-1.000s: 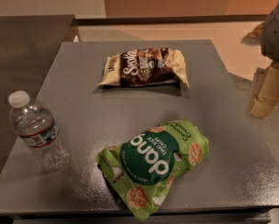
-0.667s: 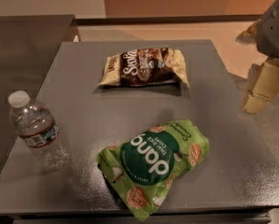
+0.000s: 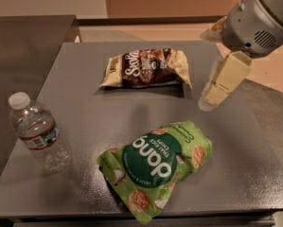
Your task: Pick water bottle
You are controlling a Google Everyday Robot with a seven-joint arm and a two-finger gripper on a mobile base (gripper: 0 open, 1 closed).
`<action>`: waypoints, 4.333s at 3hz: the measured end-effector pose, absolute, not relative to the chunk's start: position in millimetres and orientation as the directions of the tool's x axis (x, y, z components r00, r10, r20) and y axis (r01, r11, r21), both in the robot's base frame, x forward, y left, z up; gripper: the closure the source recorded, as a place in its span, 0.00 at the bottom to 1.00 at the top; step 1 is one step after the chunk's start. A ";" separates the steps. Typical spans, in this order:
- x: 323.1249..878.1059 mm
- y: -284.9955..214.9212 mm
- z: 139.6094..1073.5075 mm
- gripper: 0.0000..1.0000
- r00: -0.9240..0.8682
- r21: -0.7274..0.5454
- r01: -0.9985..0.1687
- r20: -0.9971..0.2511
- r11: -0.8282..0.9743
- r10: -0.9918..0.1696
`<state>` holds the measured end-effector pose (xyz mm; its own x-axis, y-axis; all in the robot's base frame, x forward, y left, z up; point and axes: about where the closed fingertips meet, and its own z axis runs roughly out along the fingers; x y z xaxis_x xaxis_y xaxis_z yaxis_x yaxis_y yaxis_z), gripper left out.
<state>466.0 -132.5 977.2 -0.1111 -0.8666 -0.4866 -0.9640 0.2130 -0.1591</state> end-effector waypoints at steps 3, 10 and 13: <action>435.6 22.8 960.1 0.00 0.062 -0.170 -0.983 -0.680 0.074 -0.731; 395.5 189.5 927.5 0.41 0.026 -0.109 -0.989 -0.804 0.103 -0.594; 432.7 140.6 985.7 1.00 0.033 -0.092 -0.991 -0.864 0.094 -0.503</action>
Offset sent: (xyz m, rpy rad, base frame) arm -0.0294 0.1722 -0.0182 0.2830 -0.0695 0.1992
